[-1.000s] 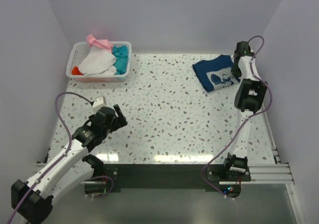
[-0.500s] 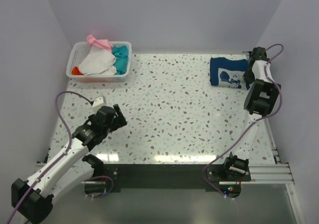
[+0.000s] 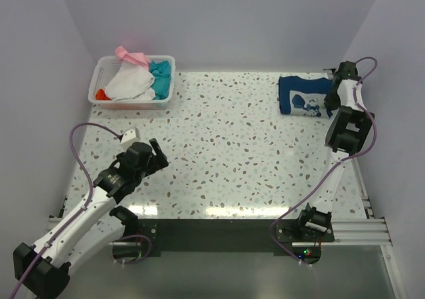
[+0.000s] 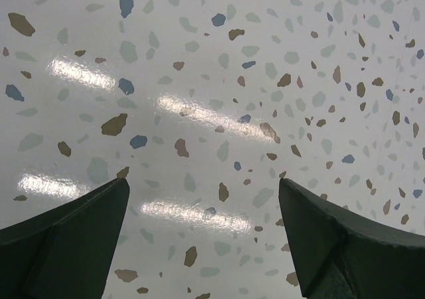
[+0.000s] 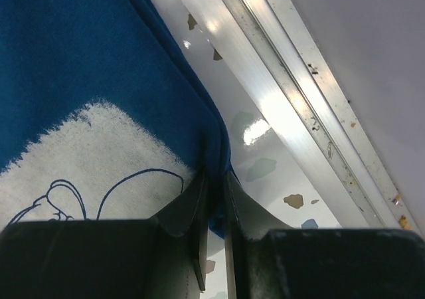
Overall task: Fold and stack the t-shirts
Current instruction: Neatly place the folded tshirt to the corner
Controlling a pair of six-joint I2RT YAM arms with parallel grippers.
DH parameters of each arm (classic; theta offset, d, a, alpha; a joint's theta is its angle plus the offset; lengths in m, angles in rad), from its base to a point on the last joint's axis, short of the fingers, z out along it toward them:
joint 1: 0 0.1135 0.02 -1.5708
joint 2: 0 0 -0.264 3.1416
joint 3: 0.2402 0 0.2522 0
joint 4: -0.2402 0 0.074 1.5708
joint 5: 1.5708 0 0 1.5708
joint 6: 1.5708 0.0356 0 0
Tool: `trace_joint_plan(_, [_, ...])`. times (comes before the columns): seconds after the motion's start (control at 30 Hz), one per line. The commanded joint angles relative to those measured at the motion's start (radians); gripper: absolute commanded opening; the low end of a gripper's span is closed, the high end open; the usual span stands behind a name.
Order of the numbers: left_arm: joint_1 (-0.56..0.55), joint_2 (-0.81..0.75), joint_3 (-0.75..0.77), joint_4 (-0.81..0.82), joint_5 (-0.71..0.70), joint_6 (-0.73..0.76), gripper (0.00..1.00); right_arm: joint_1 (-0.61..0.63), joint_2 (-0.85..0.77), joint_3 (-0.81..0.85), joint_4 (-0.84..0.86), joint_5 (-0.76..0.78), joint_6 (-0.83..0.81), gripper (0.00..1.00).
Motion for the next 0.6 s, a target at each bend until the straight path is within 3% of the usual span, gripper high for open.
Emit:
trace_joint_plan(0.0, [-0.004, -0.010, 0.041, -0.012, -0.022, -0.023, 1.00, 0.003, 0.018, 0.046, 0.052, -0.079, -0.041, 0.14])
trace_joint_plan(0.07, [-0.004, -0.013, 0.044, -0.012, -0.020, -0.026, 1.00, 0.003, 0.019, 0.046, 0.051, -0.077, -0.044, 0.21])
trace_joint_plan(0.17, [-0.004, -0.015, 0.049, -0.014, -0.018, -0.023, 1.00, 0.002, 0.018, 0.047, 0.040, -0.082, -0.039, 0.54])
trace_joint_plan(0.23, [-0.004, -0.015, 0.053, -0.021, -0.015, -0.020, 1.00, 0.003, 0.004, 0.027, 0.028, -0.062, -0.021, 0.69])
trace_joint_plan(0.27, [-0.004, -0.015, 0.056, -0.023, -0.014, -0.018, 1.00, 0.003, -0.008, 0.009, 0.040, -0.057, -0.010, 0.96])
trace_joint_plan(0.43, [-0.002, -0.027, 0.049, -0.008, -0.005, -0.011, 1.00, 0.003, -0.125, -0.216, 0.204, -0.021, 0.042, 0.99])
trace_joint_plan(0.57, [-0.004, -0.025, 0.049, -0.008, 0.004, -0.007, 1.00, 0.005, -0.319, -0.434, 0.391, 0.051, 0.109, 0.99])
